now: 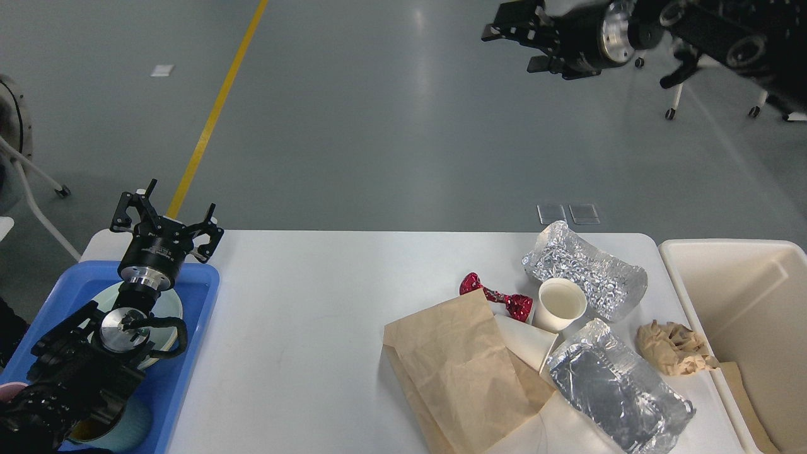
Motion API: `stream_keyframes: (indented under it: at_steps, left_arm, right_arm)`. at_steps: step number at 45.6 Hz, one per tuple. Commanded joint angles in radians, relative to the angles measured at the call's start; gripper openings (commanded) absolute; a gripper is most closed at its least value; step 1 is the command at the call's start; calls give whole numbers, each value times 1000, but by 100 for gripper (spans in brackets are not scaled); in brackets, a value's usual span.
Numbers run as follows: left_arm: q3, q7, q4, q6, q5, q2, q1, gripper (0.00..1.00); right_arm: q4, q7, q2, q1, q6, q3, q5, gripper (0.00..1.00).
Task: Tidy desktop
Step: 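Raise the right gripper and swing it toward the brown paper bag, then lower the right gripper onto the brown paper bag and grasp it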
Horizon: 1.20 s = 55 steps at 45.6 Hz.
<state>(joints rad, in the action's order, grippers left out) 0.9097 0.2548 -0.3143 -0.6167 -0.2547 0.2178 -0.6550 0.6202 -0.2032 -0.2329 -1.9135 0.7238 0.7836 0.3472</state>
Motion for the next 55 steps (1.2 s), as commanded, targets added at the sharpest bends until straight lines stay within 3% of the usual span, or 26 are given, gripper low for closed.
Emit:
stream_keyframes:
  at_steps: [1,8,16,20,25,28,40,55]
  left_arm:
    - [0,1,0,0,0,0,0,99]
    - [0,1,0,0,0,0,0,99]
    - [0,1,0,0,0,0,0,99]
    - [0,1,0,0,0,0,0,99]
    - [0,1,0,0,0,0,0,99]
    - [0,1,0,0,0,0,0,99]
    - [-2,1,0,0,0,0,0,99]
    - [0,1,0,0,0,0,0,99]
  right_arm:
    - [377,-127,99,-290,115,406,-20,100]
    - [760,-120,167,-467,91,535,-203,100]
    - [975,-119,164,-496,-52,672,-493,100]
    - [1032,-88,147,-464,-121,684,-583,100]
    - [1046,-7,132,-331,-239,691,-559,100]
    - [1038,15,121,-282,-293,692,-467,100]
    - [935,22,57,-79,-365,691,-321,100]
    - [914,19,89,119,-599,461,-353,100]
